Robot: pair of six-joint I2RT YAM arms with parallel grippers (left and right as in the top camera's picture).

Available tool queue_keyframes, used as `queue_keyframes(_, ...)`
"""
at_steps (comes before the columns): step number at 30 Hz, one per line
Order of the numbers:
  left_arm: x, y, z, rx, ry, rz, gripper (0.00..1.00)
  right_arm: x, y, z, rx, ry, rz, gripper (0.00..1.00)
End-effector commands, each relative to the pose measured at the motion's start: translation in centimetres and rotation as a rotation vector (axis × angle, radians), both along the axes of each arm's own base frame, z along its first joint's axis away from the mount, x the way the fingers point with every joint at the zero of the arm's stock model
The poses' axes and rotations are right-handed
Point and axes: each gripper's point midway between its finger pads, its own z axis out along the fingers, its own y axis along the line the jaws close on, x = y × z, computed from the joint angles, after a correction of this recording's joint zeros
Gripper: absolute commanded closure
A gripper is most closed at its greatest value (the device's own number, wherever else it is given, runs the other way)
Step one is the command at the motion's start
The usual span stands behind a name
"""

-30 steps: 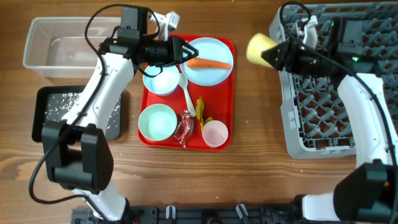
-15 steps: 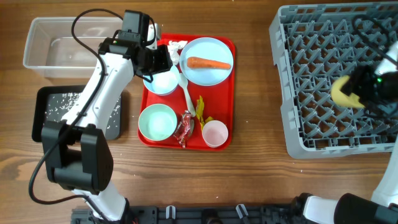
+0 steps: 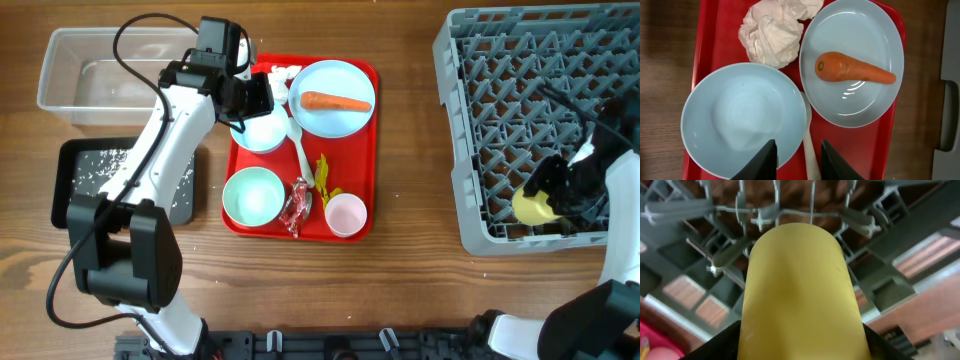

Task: Sort waste into correct bins and load items into the dishwasher rack
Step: 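Carry the yellow cup with the right gripper and place it in the dish rack, then grasp the pink cup with the left gripper and lift it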

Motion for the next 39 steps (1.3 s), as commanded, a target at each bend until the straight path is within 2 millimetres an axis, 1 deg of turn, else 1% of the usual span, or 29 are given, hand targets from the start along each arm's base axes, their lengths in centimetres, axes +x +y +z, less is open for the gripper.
queue_keyframes(1,-0.1,0.3,0.4,0.005,-0.009,0.004,0.72,-0.2,-0.4,-0.9,-0.021,0.008,-0.033,0.66)
queue_keyframes(4,-0.1,0.3,0.4,0.005,-0.010,0.004,0.71,0.1,-0.5,-1.3,-0.026,-0.007,-0.068,0.66)
queue_keyframes(7,-0.3,0.3,0.3,0.007,0.000,0.004,0.71,-0.3,-0.8,-1.9,-0.037,0.018,-0.077,0.65)
queue_keyframes(12,-0.4,0.3,0.2,0.008,0.003,0.004,0.70,-0.2,-0.7,-3.7,-0.010,0.059,-0.082,0.65)
queue_keyframes(15,-0.3,0.3,0.2,0.008,0.002,0.004,0.70,-0.1,-0.7,-4.3,-0.004,0.074,-0.086,0.64)
queue_keyframes(17,-0.3,0.3,0.2,0.008,0.002,0.004,0.68,0.1,-0.8,-4.8,0.001,0.080,-0.085,0.57)
queue_keyframes(20,-0.3,0.3,0.2,0.008,0.002,0.004,0.67,0.0,-0.6,-5.3,0.010,0.089,-0.085,0.48)
queue_keyframes(21,-0.3,0.3,0.2,0.008,0.002,0.004,0.67,-0.1,-0.6,-5.5,0.010,0.090,-0.084,0.43)
queue_keyframes(23,-0.3,0.3,0.2,0.008,0.002,0.004,0.66,0.0,-0.6,-5.5,0.010,0.088,-0.084,0.39)
queue_keyframes(24,-0.3,0.3,0.2,0.008,0.002,0.004,0.66,0.0,-0.7,-5.5,0.009,0.085,-0.084,0.34)
queue_keyframes(26,-0.3,0.3,0.2,0.008,0.002,0.004,0.66,0.1,-0.7,-5.5,0.009,0.083,-0.084,0.20)
queue_keyframes(27,-0.4,0.3,0.2,0.008,0.003,0.004,0.66,0.2,-0.6,-5.5,0.011,0.077,-0.085,0.16)
queue_keyframes(29,-0.4,0.3,0.2,0.008,0.003,0.004,0.66,0.5,-0.6,-5.3,0.017,0.066,-0.085,0.04)
queue_keyframes(30,-0.4,0.3,0.2,0.008,0.003,0.004,0.66,0.6,-0.6,-5.2,0.017,0.065,-0.085,0.01)
queue_keyframes(33,-0.4,0.3,0.2,0.007,0.003,0.004,0.66,1.1,-0.9,-3.8,0.008,0.044,-0.085,0.00)
queue_keyframes(34,-0.4,0.3,0.2,0.007,0.003,0.004,0.65,1.5,-1.0,-2.6,-0.002,0.020,-0.086,0.00)
queue_keyframes(36,-0.4,0.3,0.2,0.008,0.003,0.004,0.61,2.5,-1.5,0.8,-0.029,-0.044,-0.084,0.00)
queue_keyframes(37,-0.4,0.3,0.2,0.014,-0.002,-0.010,0.60,3.1,-1.8,3.3,-0.051,-0.097,-0.077,0.00)
queue_keyframes(38,-0.4,0.3,0.2,0.022,-0.007,-0.029,0.59,3.5,-2.0,5.3,-0.070,-0.141,-0.075,0.00)
queue_keyframes(39,-0.6,0.4,0.1,0.028,-0.003,-0.043,0.59,4.0,-1.9,7.9,-0.091,-0.199,-0.052,0.00)
